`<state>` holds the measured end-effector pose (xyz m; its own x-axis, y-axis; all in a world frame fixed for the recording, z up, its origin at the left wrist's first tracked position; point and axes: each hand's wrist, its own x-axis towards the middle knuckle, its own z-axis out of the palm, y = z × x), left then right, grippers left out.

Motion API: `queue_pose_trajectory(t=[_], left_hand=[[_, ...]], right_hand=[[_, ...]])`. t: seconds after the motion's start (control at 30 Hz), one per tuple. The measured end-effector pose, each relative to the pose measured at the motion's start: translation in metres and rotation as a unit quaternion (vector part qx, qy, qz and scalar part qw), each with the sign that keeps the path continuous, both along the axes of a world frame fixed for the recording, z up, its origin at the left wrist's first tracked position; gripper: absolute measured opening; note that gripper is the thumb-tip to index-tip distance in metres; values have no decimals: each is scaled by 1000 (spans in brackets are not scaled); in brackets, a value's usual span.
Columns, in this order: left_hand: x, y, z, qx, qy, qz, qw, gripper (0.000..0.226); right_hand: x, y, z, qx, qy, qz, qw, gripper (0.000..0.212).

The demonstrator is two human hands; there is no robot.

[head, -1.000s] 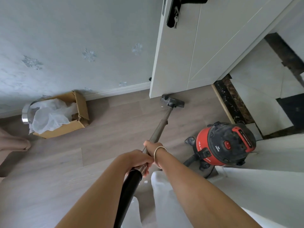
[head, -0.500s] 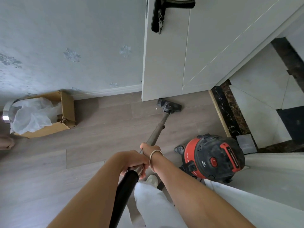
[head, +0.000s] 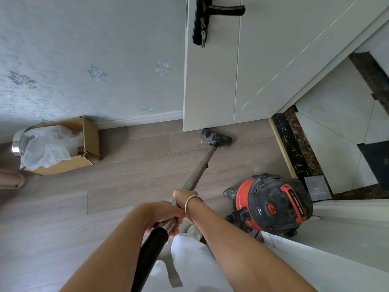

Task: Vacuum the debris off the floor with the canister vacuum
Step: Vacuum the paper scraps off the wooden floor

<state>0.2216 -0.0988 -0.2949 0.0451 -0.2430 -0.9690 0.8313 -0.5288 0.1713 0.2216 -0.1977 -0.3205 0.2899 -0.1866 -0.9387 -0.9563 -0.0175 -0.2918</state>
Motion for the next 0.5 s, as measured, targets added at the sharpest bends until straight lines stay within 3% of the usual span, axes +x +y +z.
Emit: queue_pose_trajectory(t=[0.3,0.5], left_hand=[[-47,58,10,4,-8,34,999,8],[-84,93,11,22,-7,23,999,10]], right_hand=[[-36,63,-6,37,25,47,998,40],[-71,98,-9,32,41,106,993,19]])
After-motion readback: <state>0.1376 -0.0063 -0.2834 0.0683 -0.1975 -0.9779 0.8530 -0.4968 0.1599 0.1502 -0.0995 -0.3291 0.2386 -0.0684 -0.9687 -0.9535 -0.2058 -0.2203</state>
